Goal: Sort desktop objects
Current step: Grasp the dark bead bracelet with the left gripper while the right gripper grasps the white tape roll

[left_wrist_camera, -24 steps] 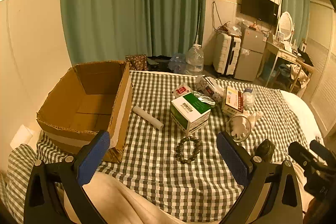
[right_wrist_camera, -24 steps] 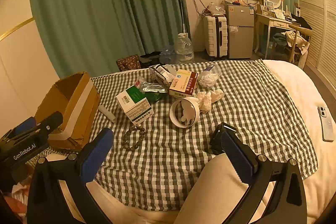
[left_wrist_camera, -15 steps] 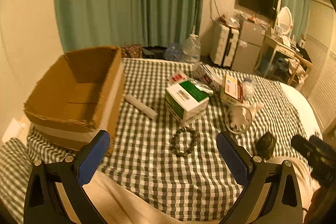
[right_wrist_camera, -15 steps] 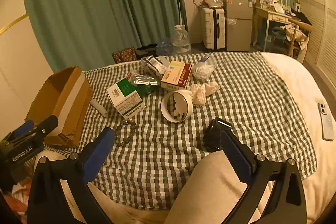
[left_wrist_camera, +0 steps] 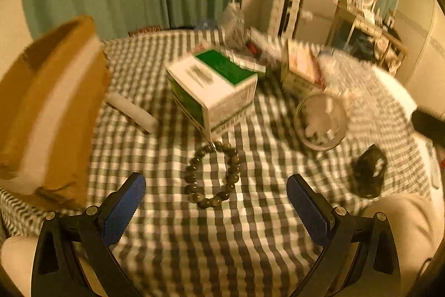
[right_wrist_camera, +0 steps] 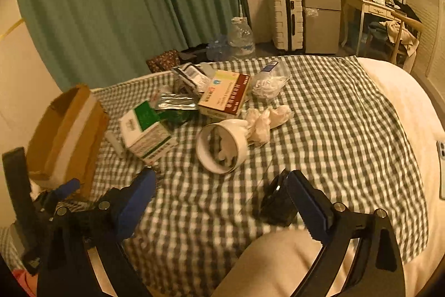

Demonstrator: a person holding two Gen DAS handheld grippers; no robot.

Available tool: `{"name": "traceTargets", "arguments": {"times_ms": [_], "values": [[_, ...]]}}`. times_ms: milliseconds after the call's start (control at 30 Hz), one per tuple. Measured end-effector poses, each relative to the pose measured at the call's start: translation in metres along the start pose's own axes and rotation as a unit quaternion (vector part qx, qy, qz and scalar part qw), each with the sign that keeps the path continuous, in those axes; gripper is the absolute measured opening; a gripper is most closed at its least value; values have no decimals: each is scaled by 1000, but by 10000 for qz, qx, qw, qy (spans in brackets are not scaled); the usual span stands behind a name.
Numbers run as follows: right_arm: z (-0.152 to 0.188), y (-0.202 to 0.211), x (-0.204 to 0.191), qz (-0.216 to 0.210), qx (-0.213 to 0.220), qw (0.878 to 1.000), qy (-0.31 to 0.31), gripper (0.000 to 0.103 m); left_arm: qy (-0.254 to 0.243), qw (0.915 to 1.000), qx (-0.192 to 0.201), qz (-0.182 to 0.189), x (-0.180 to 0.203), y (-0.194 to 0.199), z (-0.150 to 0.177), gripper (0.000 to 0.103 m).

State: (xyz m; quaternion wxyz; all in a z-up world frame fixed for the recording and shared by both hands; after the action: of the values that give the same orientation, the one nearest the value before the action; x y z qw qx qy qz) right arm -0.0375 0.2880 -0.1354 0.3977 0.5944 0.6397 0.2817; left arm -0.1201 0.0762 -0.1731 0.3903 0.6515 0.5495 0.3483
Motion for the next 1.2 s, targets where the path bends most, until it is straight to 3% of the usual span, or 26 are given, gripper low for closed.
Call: {"name": "traceTargets", "arguments": {"times_ms": [200, 400, 500, 567, 800, 933, 967, 1000, 1033, 1067, 1200], "values": [[-16, -41, 1, 28, -203, 9998, 11, 95, 73, 9976, -691, -9, 5, -62, -6, 103], [-24, -78, -1, -259, -556, 9980, -123, 95, 473, 9940, -963, 190, -11, -85, -5, 100], [-27, -94, -11, -232, -692, 9973, -22, 95, 540, 9943, -896, 207, -15, -84, -4, 96], [-30, -106, -17, -62, -772, 9970, 96, 95, 515, 9944, -919, 44, -16, -84, -2, 85], [-37, -138, -29, 677, -795, 9943, 220, 95, 579, 9949, -828, 36, -22, -78, 5, 67], [-36, -152, -33, 1058, -838, 9902, 360, 95, 523, 9960, -731, 5, -24, -72, 9, 47], [-36, -154, -33, 1066, -831, 9900, 412, 95, 523, 9960, -719, 6, -26, -71, 10, 36], [-35, -156, -32, 1063, -822, 9899, 459, 92, 526, 9961, -711, -2, -26, -70, 11, 33], [-34, -158, -30, 1047, -831, 9899, 473, 83, 546, 9961, -696, 0, -28, -68, 12, 30], [-33, -159, -26, 978, -888, 9904, 409, 82, 578, 9959, -698, 40, -30, -67, 14, 27], [-33, -154, -15, 741, -897, 9931, 144, 82, 713, 9949, -695, 189, -37, -59, 18, 23]]}}
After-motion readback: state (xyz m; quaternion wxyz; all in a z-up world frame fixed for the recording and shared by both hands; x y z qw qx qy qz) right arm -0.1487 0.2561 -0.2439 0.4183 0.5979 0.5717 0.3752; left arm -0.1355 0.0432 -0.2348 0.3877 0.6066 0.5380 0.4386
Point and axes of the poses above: each gripper's, at about its wrist camera, not at the fingertips, and y roughly against the way its jaws point, x to its right, z to its underside, the point moved 3 cm from there along -y, roughly the way its jaws point, and after that the axes turned 9 degrees about -x, right-handed, at the moved point
